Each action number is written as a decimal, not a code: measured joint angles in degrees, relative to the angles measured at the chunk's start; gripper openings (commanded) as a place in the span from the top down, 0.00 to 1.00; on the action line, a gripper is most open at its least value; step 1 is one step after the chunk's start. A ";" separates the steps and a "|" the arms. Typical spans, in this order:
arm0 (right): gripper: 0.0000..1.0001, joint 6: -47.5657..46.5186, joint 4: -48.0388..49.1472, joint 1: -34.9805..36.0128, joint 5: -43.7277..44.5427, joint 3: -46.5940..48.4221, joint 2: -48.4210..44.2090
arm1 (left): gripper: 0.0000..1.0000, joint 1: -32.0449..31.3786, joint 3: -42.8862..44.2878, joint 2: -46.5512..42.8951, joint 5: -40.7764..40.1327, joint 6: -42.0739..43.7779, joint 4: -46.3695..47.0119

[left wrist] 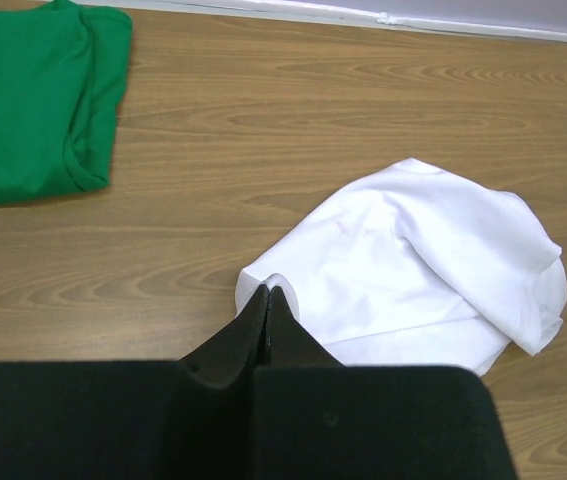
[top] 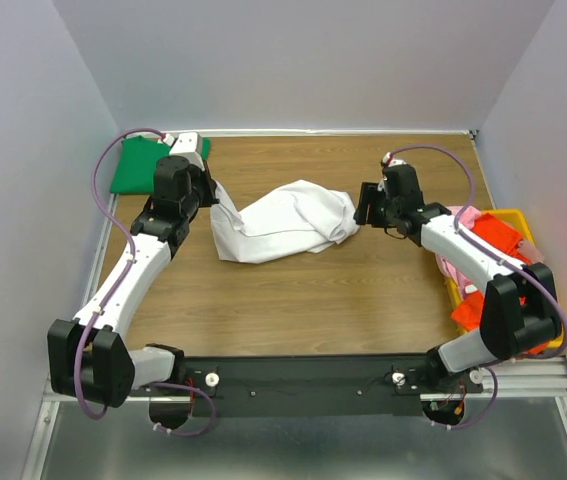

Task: Fold and stack the t-shirts
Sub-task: Flatten the tshirt out

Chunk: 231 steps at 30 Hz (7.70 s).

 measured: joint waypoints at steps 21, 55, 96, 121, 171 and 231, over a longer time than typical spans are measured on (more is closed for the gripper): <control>0.32 2.58 11.13 6.60 -14.47 -3.96 8.33 | 1.00 0.00 0.00 0.55 0.02 0.04 0.00; 0.50 5.38 7.10 2.40 -7.91 -1.31 -9.33 | 1.00 4.33 0.11 -0.37 -14.01 3.06 -3.76; 0.53 4.48 15.43 -4.31 -15.08 -15.98 6.95 | 1.00 5.73 0.11 1.31 -4.74 3.19 -2.95; 1.00 4.66 5.22 -2.80 -12.81 -14.80 -2.75 | 1.00 5.73 0.13 1.51 -5.95 3.19 -2.99; 1.00 -10.43 -8.37 -2.60 5.64 29.51 -10.93 | 1.00 5.70 28.65 0.92 0.22 -3.23 6.71; 0.05 -4.94 0.68 -12.83 -8.13 8.94 4.07 | 0.11 -4.66 18.27 27.54 5.66 -1.57 9.31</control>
